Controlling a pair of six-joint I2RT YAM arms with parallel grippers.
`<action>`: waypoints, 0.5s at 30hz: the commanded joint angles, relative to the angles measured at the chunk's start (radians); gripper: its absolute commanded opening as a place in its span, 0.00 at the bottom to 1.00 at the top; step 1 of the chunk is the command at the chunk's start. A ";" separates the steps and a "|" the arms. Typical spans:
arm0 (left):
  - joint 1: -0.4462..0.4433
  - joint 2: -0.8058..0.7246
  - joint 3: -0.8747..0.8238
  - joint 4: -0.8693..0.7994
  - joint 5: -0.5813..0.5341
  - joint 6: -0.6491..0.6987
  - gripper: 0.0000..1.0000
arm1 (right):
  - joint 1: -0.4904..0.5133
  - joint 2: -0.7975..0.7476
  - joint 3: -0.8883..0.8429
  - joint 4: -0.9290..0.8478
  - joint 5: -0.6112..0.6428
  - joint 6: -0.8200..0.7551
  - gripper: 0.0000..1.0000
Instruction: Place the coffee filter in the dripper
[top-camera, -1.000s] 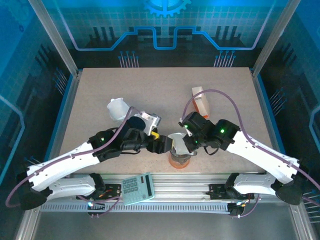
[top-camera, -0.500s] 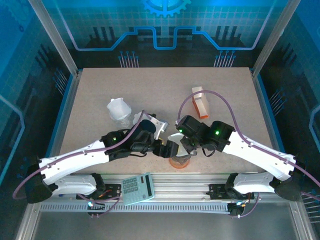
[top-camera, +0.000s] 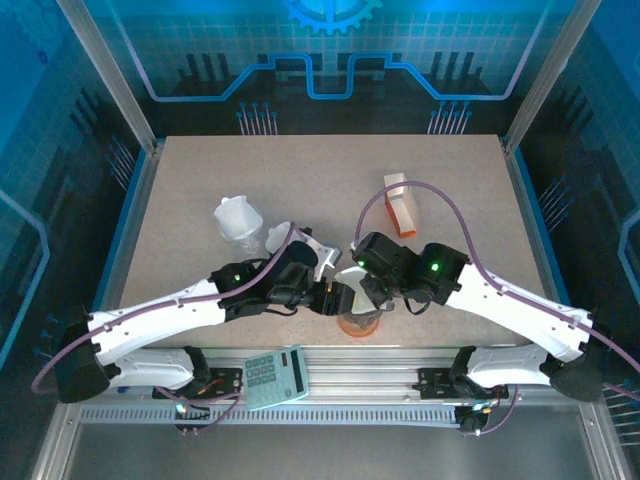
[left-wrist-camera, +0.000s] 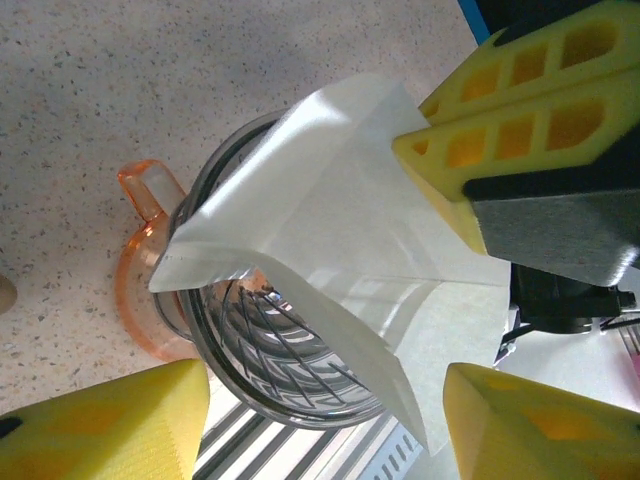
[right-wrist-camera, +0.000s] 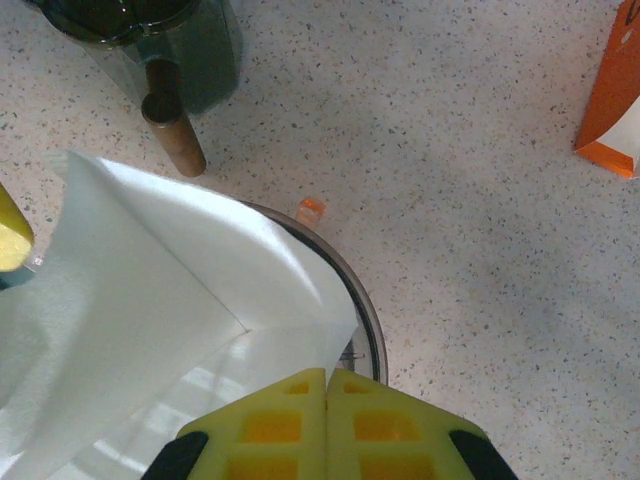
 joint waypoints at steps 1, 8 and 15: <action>-0.010 0.007 -0.006 0.014 0.018 -0.009 0.59 | 0.016 -0.025 -0.005 -0.004 0.001 0.026 0.00; -0.011 0.007 -0.004 0.007 0.019 -0.010 0.38 | 0.016 -0.034 -0.017 0.003 0.000 0.033 0.00; -0.010 0.004 -0.006 -0.007 0.013 -0.018 0.22 | 0.009 -0.043 -0.030 0.012 -0.006 0.038 0.00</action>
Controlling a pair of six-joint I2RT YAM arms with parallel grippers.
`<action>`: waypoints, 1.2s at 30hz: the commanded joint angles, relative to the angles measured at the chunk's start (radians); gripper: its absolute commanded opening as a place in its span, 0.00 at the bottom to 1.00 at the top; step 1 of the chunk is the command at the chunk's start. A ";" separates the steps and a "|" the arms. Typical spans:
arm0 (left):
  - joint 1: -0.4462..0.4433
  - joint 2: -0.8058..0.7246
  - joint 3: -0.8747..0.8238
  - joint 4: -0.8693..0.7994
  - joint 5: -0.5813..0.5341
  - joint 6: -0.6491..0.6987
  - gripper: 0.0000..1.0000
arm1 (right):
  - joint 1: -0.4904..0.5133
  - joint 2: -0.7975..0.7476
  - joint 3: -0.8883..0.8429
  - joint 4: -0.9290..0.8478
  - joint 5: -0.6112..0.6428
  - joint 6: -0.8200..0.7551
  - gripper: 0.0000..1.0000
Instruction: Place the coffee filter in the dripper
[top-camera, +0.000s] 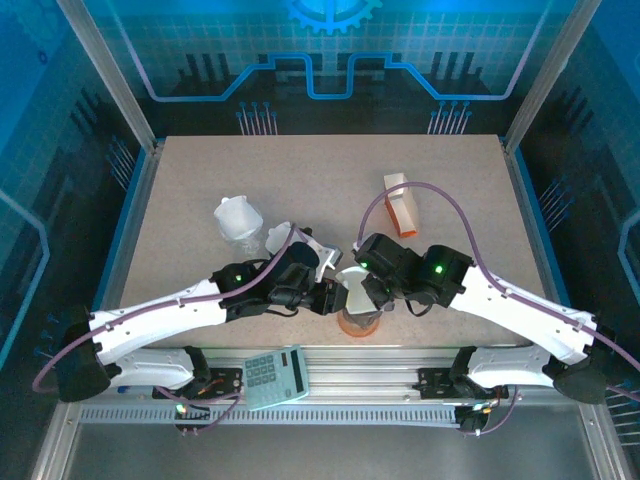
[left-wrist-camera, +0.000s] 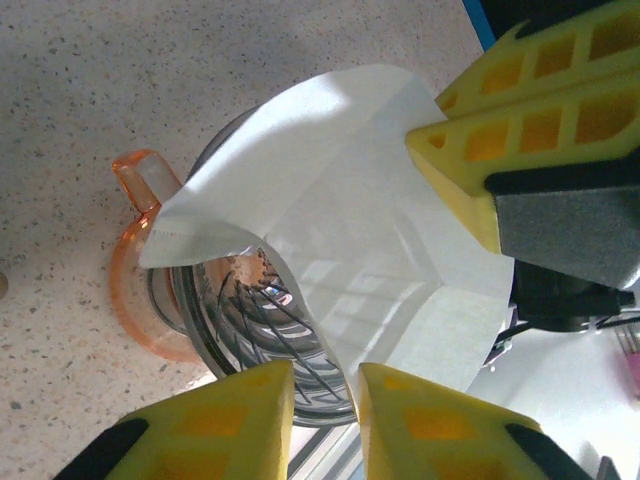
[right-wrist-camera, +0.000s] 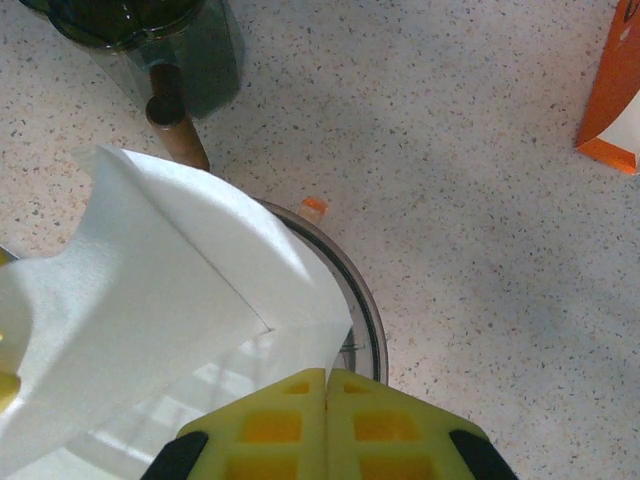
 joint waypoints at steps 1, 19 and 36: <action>-0.006 -0.002 -0.005 -0.010 0.007 -0.001 0.20 | 0.006 -0.022 -0.018 0.007 -0.006 0.020 0.00; -0.006 -0.017 0.006 -0.080 -0.051 -0.031 0.00 | -0.028 -0.055 -0.057 0.026 -0.003 0.042 0.00; -0.006 -0.014 -0.003 -0.068 -0.046 -0.041 0.00 | -0.074 -0.050 -0.088 0.050 -0.040 0.041 0.48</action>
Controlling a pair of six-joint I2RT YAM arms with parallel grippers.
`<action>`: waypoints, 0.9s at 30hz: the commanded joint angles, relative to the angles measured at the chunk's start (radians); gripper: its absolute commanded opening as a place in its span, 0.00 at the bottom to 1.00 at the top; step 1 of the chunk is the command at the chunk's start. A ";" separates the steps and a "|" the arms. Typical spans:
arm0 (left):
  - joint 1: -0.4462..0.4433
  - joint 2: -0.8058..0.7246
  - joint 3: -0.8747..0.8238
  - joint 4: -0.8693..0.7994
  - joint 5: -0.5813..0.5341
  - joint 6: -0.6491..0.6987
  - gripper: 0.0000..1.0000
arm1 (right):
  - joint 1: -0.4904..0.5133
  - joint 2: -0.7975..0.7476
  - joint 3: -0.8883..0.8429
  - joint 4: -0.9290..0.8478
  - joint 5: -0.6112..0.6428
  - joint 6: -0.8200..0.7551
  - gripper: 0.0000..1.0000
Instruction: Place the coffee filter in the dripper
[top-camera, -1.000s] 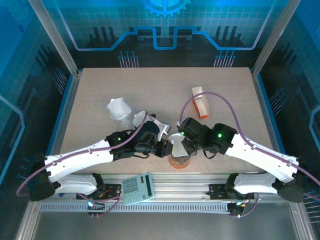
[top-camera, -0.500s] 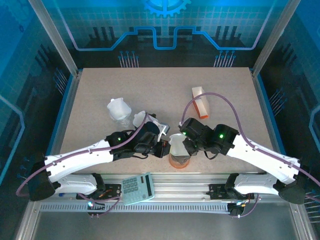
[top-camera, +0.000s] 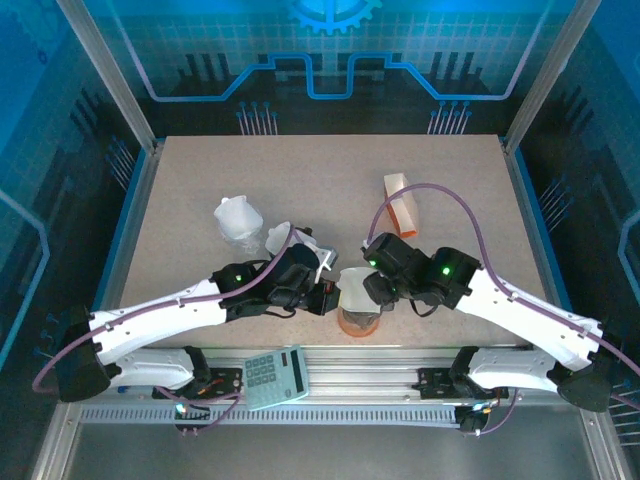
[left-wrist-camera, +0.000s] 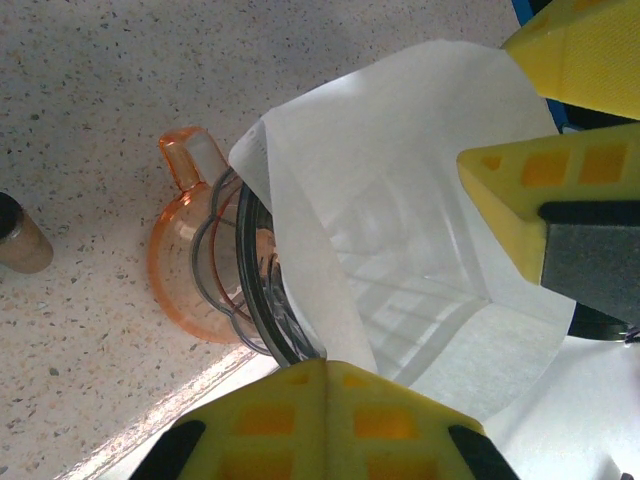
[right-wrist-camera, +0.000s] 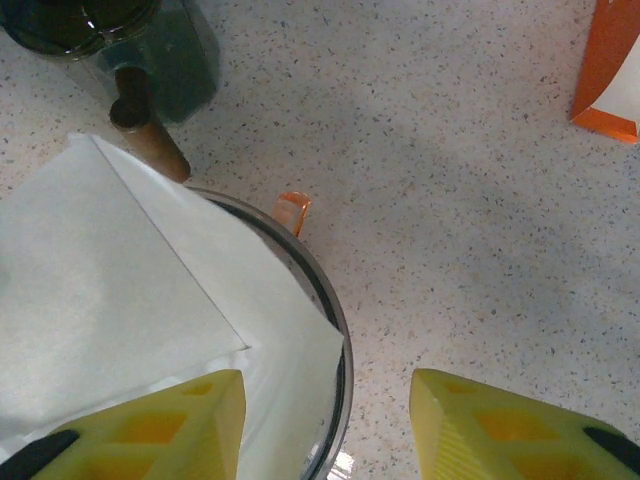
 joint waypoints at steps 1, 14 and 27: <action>-0.006 -0.015 -0.004 -0.011 -0.006 -0.012 0.00 | -0.026 -0.005 -0.036 0.021 -0.018 0.010 0.48; -0.006 -0.008 -0.006 -0.011 -0.010 -0.013 0.00 | -0.062 -0.060 -0.075 0.071 -0.039 -0.005 0.48; -0.006 -0.005 -0.006 -0.007 -0.006 -0.011 0.00 | -0.061 -0.101 -0.059 0.067 -0.076 -0.011 0.26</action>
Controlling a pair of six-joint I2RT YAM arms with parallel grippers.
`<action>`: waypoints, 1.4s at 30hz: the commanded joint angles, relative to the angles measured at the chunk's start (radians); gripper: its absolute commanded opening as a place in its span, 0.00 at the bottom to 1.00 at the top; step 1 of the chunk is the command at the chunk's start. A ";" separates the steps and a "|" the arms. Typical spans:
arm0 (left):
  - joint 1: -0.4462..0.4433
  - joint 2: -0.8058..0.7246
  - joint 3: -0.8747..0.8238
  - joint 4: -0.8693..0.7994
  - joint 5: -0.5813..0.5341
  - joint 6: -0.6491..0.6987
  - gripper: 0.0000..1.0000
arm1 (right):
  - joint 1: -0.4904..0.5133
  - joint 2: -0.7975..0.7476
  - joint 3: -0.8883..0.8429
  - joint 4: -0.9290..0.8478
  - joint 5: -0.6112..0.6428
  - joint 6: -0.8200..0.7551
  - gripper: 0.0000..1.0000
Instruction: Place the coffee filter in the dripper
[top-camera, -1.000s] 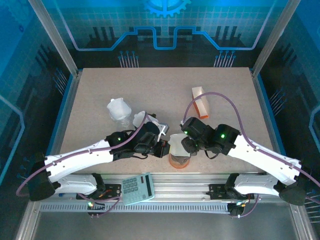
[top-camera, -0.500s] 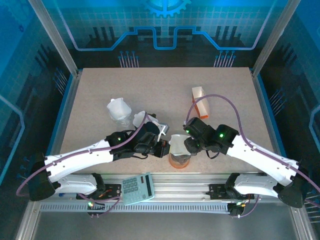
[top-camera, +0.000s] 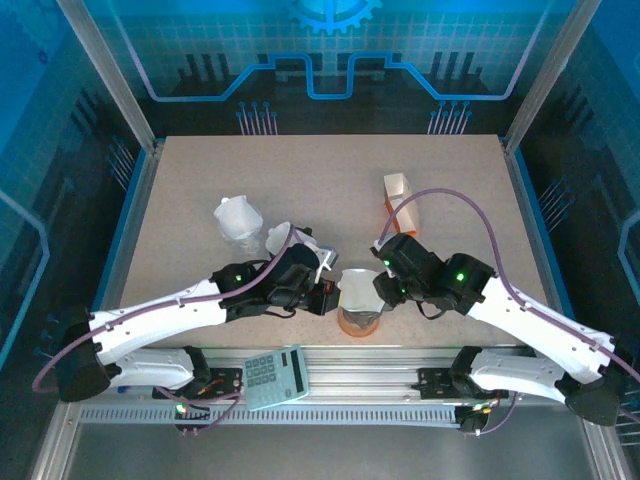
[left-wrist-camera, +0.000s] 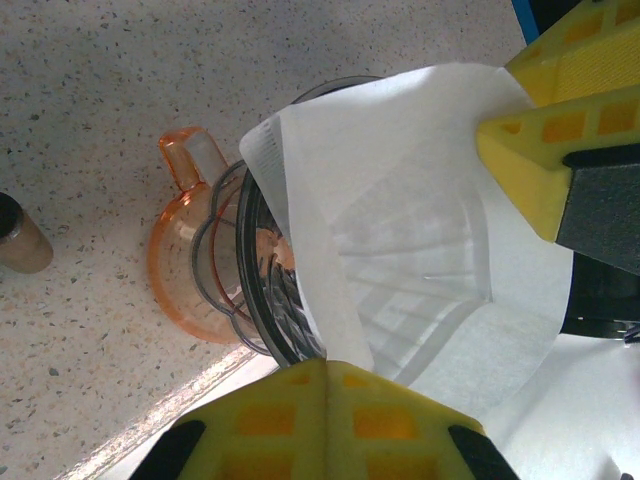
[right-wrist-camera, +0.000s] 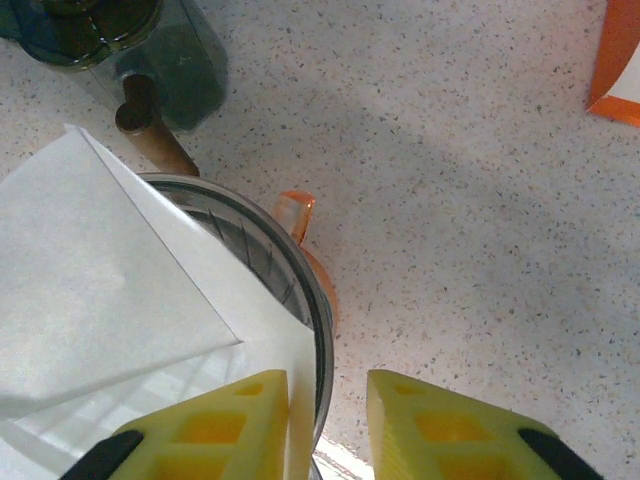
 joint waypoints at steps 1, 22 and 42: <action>-0.006 -0.004 -0.006 -0.008 -0.006 -0.012 0.00 | -0.005 -0.012 0.024 0.007 -0.007 0.000 0.24; -0.003 -0.016 -0.018 0.002 -0.022 -0.023 0.15 | 0.118 0.141 0.079 -0.083 0.188 -0.046 0.00; 0.023 -0.045 -0.062 0.191 0.047 0.006 0.81 | 0.129 0.143 0.085 -0.075 0.173 -0.027 0.00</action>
